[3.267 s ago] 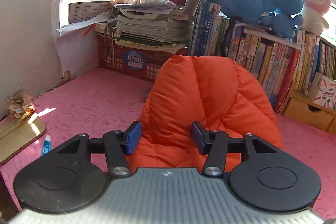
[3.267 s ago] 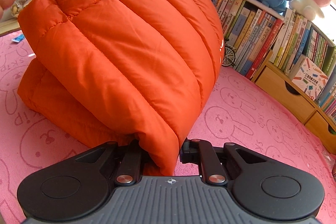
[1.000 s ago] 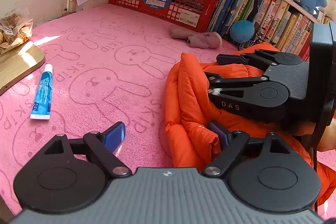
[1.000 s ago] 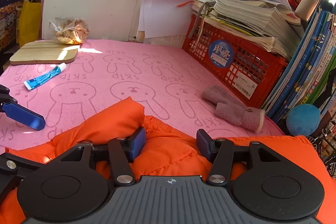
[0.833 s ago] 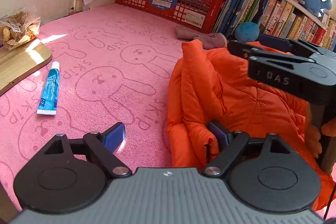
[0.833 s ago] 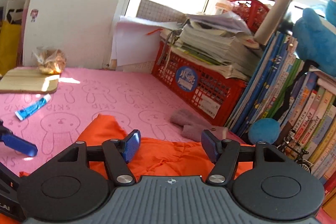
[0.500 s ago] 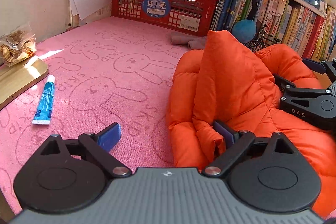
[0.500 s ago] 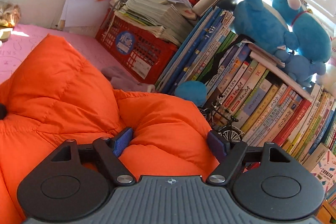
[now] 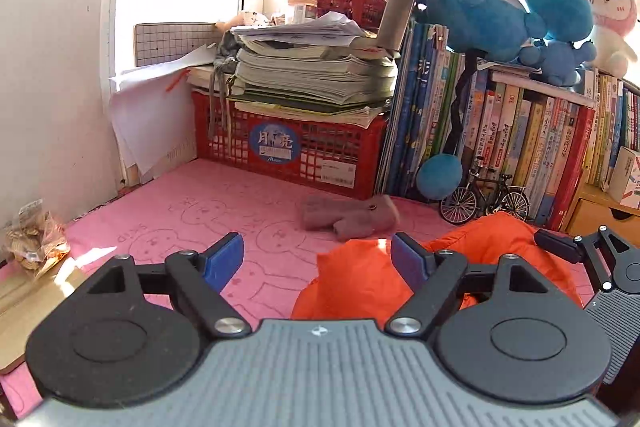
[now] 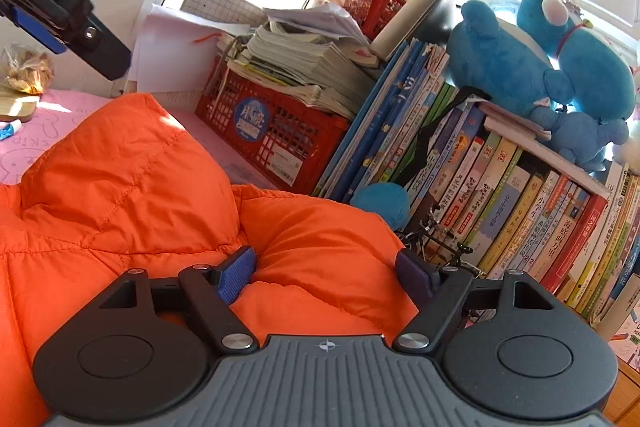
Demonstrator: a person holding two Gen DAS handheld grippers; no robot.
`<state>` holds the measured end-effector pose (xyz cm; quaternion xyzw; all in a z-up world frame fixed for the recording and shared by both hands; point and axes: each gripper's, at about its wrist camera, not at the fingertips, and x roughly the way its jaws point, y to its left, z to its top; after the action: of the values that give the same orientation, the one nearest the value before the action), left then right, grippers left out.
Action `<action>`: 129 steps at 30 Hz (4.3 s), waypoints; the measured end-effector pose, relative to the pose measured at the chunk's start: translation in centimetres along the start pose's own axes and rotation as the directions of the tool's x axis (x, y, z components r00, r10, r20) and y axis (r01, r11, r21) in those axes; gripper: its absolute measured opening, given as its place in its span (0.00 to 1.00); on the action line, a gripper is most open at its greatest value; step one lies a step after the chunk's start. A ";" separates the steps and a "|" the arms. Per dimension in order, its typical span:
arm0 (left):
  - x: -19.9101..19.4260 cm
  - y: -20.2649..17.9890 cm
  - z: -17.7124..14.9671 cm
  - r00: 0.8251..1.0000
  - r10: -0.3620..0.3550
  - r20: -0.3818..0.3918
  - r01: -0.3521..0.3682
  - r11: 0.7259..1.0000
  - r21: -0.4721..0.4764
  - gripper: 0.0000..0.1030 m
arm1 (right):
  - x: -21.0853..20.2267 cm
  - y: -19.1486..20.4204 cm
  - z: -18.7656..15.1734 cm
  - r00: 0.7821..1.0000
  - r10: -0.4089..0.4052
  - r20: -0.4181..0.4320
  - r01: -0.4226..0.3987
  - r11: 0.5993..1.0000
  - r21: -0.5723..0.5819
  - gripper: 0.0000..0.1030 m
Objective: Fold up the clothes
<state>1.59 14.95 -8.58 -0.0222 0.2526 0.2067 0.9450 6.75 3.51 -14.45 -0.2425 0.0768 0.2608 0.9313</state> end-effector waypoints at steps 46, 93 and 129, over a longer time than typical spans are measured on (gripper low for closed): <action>4.6 -3.6 -5.1 0.997 0.074 0.003 -0.073 0.975 0.210 0.80 | 1.9 0.5 -1.5 0.999 -0.040 0.010 0.041 0.960 -0.276 0.77; 5.1 -2.3 -5.1 0.998 -0.045 -0.052 0.052 0.991 0.125 0.86 | 4.4 -6.8 -2.3 0.952 -0.268 -0.149 0.207 0.920 -0.333 0.90; 5.4 -1.7 -5.0 0.996 -0.050 -0.077 0.056 0.996 0.075 0.96 | -8.3 5.2 -5.2 0.740 -0.602 -0.300 0.597 0.793 -0.122 0.83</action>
<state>4.24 14.70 -15.64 -0.0003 0.2952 0.1708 0.9400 -3.19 1.13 -18.87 -0.3018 0.1441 -0.0952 0.9376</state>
